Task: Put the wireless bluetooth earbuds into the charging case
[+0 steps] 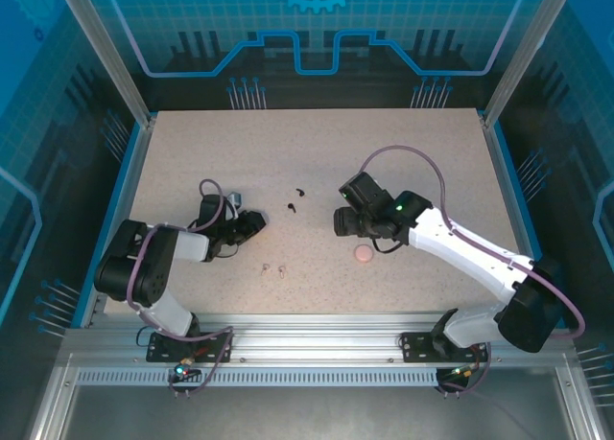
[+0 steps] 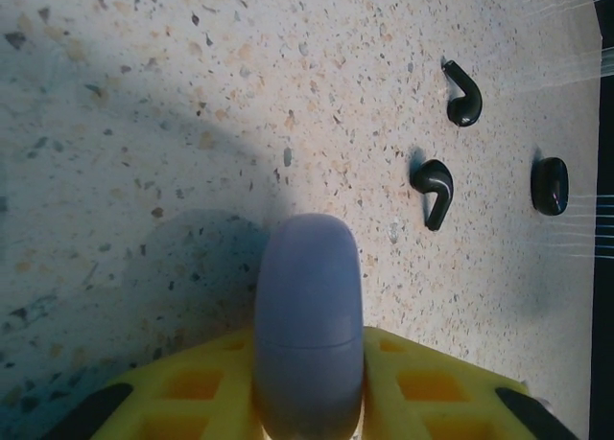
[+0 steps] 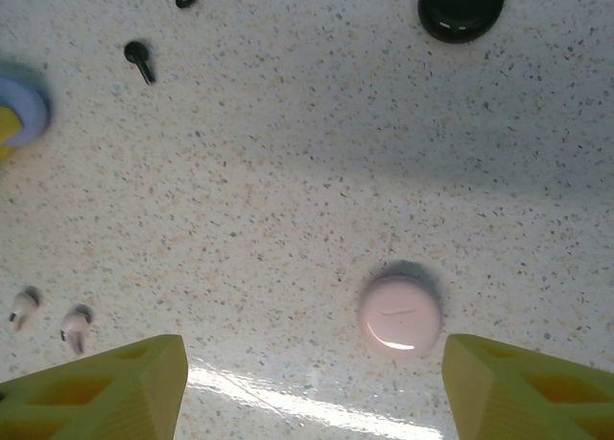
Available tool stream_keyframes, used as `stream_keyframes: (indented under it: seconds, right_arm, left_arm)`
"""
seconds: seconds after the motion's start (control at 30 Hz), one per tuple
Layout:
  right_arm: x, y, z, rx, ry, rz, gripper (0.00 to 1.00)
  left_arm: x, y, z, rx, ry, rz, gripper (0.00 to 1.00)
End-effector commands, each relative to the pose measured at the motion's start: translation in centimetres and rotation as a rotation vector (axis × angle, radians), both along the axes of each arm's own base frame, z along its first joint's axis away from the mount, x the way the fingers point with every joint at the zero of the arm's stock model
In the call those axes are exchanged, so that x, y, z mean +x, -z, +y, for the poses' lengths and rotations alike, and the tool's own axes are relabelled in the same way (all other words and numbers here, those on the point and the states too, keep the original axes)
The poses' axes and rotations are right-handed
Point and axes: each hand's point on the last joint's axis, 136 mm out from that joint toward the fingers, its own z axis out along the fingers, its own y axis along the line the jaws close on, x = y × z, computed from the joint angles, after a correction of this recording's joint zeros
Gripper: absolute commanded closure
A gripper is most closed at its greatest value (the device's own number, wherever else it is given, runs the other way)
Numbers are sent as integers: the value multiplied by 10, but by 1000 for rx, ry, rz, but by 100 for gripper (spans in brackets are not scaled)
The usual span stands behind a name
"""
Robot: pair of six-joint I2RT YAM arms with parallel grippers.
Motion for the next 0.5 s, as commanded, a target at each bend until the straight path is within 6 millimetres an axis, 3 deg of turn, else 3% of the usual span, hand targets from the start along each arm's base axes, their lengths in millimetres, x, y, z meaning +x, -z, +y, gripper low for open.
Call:
stream_keyframes:
  seconds: [0.0, 0.33, 0.47]
  right_arm:
    - [2, 11, -13, -54, -1, 4, 25]
    - [-11, 31, -26, -95, -60, 35, 14]
    - [-17, 36, -30, -111, -88, 44, 14]
  left_arm:
    - [-9, -6, 7, 29, 6, 2, 66]
    - [-5, -73, 26, 158, -27, -99, 50]
    - [-6, -106, 29, 147, -55, -164, 49]
